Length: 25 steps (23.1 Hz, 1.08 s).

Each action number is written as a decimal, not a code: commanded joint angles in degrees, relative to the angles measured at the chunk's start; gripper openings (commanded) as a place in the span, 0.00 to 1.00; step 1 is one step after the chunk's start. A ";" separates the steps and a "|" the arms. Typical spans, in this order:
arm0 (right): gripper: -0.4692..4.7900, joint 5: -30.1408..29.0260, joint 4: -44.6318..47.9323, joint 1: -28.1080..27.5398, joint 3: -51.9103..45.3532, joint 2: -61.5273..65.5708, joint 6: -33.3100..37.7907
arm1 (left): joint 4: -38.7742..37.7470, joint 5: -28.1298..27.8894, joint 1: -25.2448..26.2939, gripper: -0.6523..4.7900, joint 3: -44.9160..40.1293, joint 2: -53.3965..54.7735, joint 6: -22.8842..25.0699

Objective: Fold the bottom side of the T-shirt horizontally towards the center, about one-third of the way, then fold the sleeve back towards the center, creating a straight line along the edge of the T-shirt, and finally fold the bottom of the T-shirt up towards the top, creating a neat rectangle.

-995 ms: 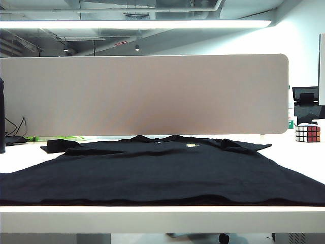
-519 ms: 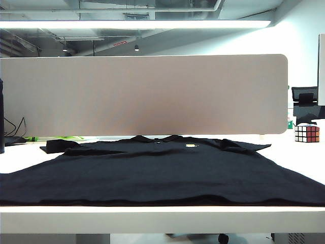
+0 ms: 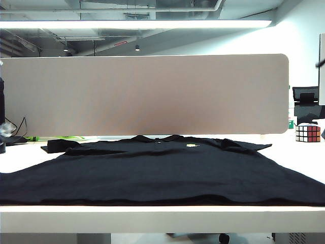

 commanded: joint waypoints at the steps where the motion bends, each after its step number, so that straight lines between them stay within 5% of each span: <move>1: 0.11 -2.32 -0.20 -0.35 0.50 4.44 -1.11 | -6.51 4.11 5.20 0.24 3.06 3.98 6.69; 4: 0.31 -2.34 -1.90 -0.85 0.55 8.02 -1.18 | -10.25 6.32 9.94 0.24 3.65 6.27 11.06; 11: 0.43 -2.16 -4.28 -4.39 0.57 11.30 -0.50 | -13.90 6.60 11.54 0.31 3.80 9.81 14.03; 14: 0.45 -1.92 -4.92 -5.86 0.55 11.47 -0.57 | -15.65 6.67 11.56 0.45 3.87 12.61 14.84; 25: 0.45 -2.19 -4.20 -6.62 0.55 18.47 -0.55 | -15.47 7.02 11.50 0.46 3.87 17.29 16.37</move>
